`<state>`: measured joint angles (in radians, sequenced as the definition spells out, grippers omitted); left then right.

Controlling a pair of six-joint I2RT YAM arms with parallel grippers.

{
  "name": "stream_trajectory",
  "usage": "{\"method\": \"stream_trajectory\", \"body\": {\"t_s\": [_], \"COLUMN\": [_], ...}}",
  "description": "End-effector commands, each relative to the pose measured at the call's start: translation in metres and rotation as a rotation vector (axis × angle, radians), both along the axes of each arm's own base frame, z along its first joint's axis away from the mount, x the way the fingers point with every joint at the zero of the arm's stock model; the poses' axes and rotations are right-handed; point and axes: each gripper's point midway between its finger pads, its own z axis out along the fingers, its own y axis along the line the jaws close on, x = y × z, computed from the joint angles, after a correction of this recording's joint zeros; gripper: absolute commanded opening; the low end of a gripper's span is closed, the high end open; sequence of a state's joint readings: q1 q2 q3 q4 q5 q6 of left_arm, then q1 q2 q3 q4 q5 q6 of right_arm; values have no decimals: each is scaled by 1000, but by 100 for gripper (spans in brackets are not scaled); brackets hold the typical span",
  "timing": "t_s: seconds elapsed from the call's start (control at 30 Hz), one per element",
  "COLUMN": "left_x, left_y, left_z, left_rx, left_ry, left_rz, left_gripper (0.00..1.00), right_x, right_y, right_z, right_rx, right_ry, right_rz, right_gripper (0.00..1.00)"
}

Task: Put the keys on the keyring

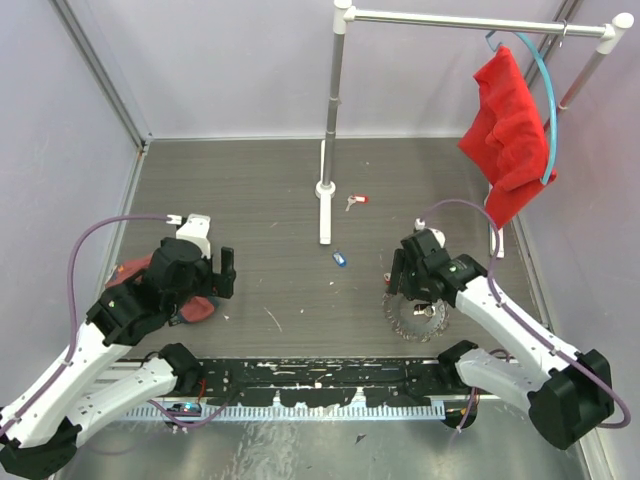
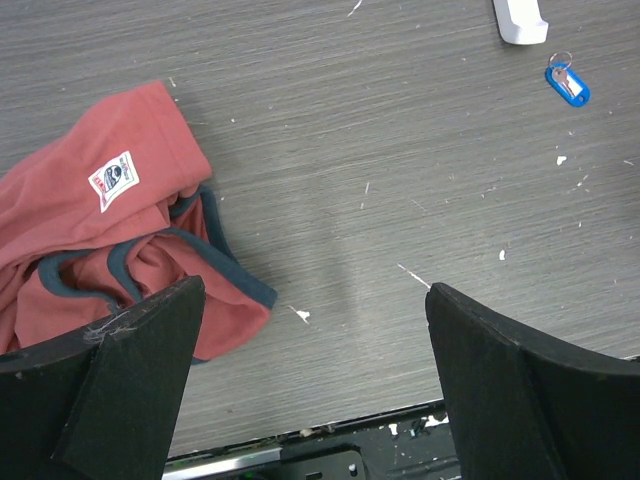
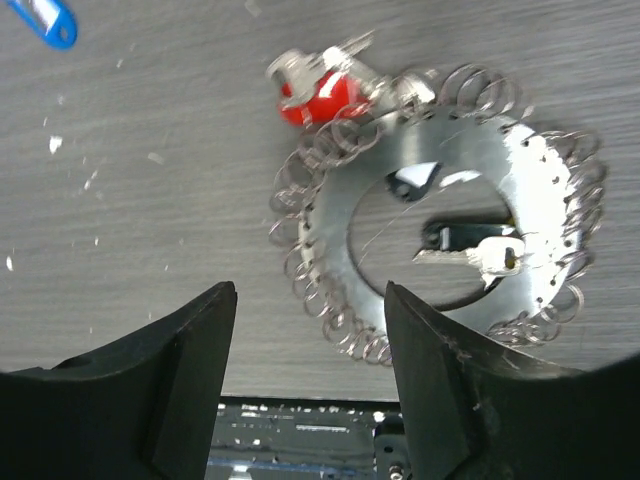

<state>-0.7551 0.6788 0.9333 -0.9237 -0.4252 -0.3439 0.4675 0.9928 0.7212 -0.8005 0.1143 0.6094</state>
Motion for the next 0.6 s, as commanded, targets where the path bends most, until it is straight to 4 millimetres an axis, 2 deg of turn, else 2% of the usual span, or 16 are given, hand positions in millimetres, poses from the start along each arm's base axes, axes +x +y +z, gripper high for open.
{"method": "stream_trajectory", "body": {"t_s": [0.0, 0.1, 0.27, 0.4, 0.5, 0.57], "left_x": [-2, -3, -5, -6, -6, -5], "left_y": [-1, -1, 3, 2, 1, 0], "left_z": [-2, -2, 1, 2, 1, 1], "left_rx": [0, 0, -13, -25, -23, -21], "left_ry": [4, 4, -13, -20, -16, -14], "left_rz": [-19, -19, -13, -19, -22, -25], "left_gripper": [98, 98, 98, 98, 98, 98], "right_x": [-12, -27, -41, -45, -51, -54], "right_y": [25, 36, 24, 18, 21, 24], "right_z": [3, -13, -33, -45, -58, -64], "right_rx": [-9, -116, -311, -337, -308, -281], "right_ry": [-16, 21, 34, 46, 73, 81], "right_rz": [28, 55, 31, 13, 24, 30], "right_gripper": [66, 70, 73, 74, 71, 63]}}
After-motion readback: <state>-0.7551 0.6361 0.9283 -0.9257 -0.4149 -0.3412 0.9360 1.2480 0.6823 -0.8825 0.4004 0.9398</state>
